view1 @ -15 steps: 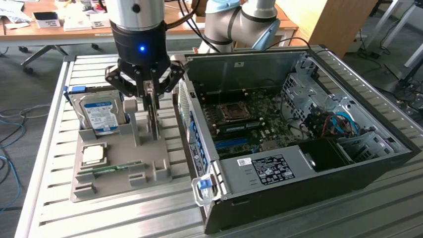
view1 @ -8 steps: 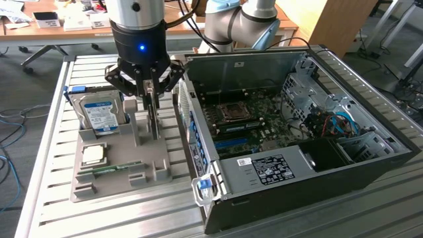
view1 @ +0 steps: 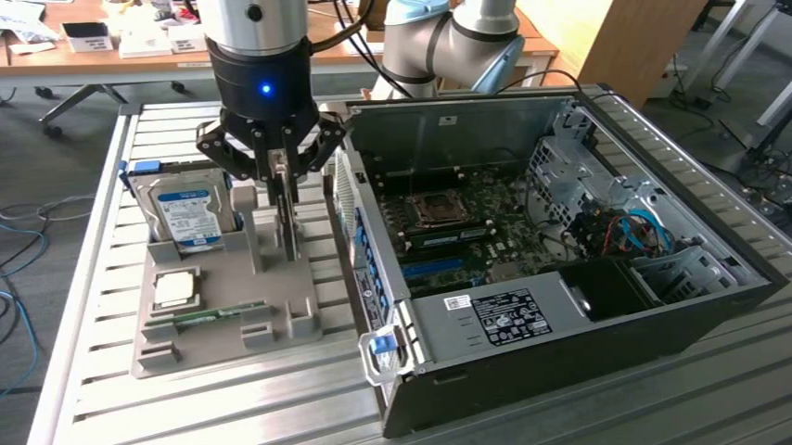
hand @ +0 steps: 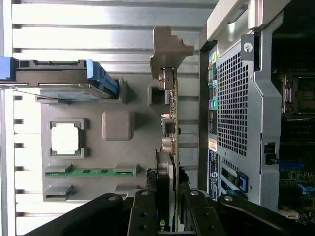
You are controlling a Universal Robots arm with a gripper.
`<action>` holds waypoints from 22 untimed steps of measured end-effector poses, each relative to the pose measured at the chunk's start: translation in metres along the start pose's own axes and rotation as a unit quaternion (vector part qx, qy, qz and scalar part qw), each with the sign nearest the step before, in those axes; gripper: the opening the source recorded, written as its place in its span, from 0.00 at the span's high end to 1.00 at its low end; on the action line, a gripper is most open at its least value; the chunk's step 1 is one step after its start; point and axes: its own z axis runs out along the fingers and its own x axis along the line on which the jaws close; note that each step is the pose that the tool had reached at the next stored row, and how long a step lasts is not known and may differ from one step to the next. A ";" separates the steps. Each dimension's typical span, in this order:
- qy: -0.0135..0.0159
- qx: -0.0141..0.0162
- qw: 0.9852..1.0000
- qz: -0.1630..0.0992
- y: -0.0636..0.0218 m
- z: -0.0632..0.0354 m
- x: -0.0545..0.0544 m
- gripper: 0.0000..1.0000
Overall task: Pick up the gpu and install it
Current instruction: 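Pick up the gpu and move the gpu toward the slot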
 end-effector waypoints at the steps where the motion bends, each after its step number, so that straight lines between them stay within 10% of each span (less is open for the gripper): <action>1: 0.000 0.000 1.000 0.000 0.0001 -0.0001 0.000 0.73; 22: 0.000 0.000 1.000 0.000 0.0019 -0.0360 -0.001 0.73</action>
